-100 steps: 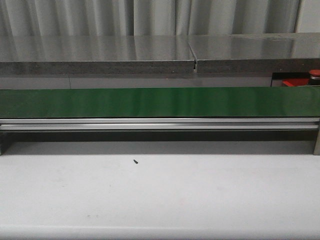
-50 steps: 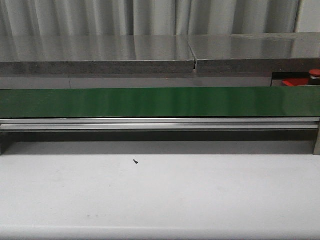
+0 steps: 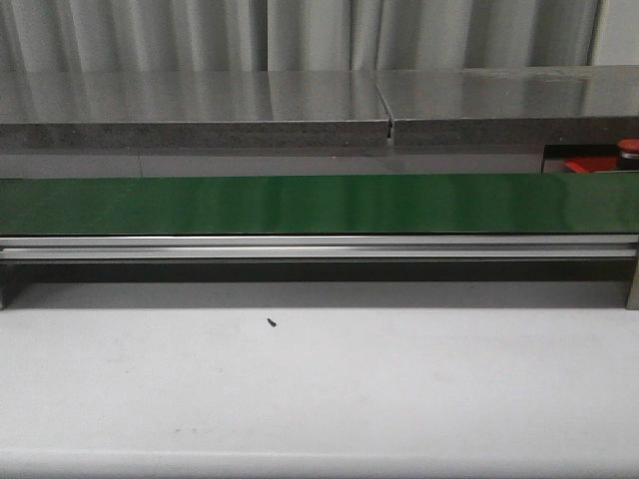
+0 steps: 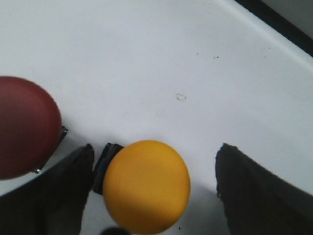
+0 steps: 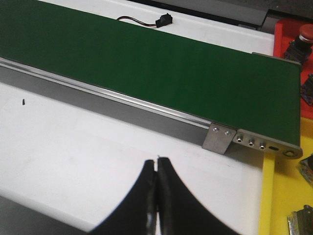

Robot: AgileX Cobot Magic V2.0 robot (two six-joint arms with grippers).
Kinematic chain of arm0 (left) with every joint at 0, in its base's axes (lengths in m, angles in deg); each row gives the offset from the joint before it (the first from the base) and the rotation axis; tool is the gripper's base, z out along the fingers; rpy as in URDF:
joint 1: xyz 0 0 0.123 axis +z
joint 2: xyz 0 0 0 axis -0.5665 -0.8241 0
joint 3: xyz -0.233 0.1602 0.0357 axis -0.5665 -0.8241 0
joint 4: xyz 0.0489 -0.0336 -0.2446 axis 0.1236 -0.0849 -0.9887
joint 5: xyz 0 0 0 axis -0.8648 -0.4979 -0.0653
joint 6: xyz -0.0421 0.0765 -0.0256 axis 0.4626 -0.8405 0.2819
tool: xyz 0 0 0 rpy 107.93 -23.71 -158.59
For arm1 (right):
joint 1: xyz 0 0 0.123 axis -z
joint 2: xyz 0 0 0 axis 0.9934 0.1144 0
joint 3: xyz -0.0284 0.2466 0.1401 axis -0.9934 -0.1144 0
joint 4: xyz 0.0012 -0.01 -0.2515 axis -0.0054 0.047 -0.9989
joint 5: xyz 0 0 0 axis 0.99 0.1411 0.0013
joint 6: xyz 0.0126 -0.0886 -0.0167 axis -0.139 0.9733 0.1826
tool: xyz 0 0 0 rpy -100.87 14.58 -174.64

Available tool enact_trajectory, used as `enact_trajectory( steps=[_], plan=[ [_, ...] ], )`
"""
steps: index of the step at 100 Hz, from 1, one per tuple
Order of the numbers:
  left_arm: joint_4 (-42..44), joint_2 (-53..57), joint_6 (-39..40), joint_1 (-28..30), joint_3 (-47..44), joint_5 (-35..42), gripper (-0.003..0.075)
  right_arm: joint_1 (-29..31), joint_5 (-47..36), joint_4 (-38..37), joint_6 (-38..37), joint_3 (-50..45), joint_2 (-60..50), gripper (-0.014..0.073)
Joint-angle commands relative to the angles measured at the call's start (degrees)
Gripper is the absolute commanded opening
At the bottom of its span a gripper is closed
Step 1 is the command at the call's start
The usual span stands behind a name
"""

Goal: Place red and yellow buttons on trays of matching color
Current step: 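Grasp a yellow button on the table with the left gripper, then lower the yellow button onto the conveyor and open the left gripper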

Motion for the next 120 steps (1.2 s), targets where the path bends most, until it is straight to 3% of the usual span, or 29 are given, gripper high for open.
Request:
enact_trajectory(
  steps=[1,23,38,70,95,120],
  plan=[
    [-1.00,3.59,0.76,-0.34,1.76,2.81,0.0374,-0.12,-3.30,0.59,0.00,1.55,-0.23,-0.0097],
    [-1.12,3.95,0.65,-0.34,1.76,1.37,0.0090,-0.12,-3.30,0.59,0.00,1.55,-0.23,-0.0097],
    [-1.12,6.71,0.40,-0.34,1.76,-0.01,-0.0018,-0.12,-3.30,0.59,0.00,1.55,-0.23,-0.0097],
    [-1.59,21.04,0.31,-1.91,-1.38,-3.03,-0.0019,-0.12,-3.30,0.59,0.00,1.55,-0.23,-0.0097],
    [-1.59,31.02,0.05,-5.77,-14.23,0.16,-0.0019,-0.12,-3.30,0.59,0.00,1.55,-0.23,-0.0097],
    [-2.27,32.62,-0.09,-10.35,-27.03,7.59,-0.0019,-0.12,-3.30,0.59,0.00,1.55,-0.23,-0.0097]
  ],
)
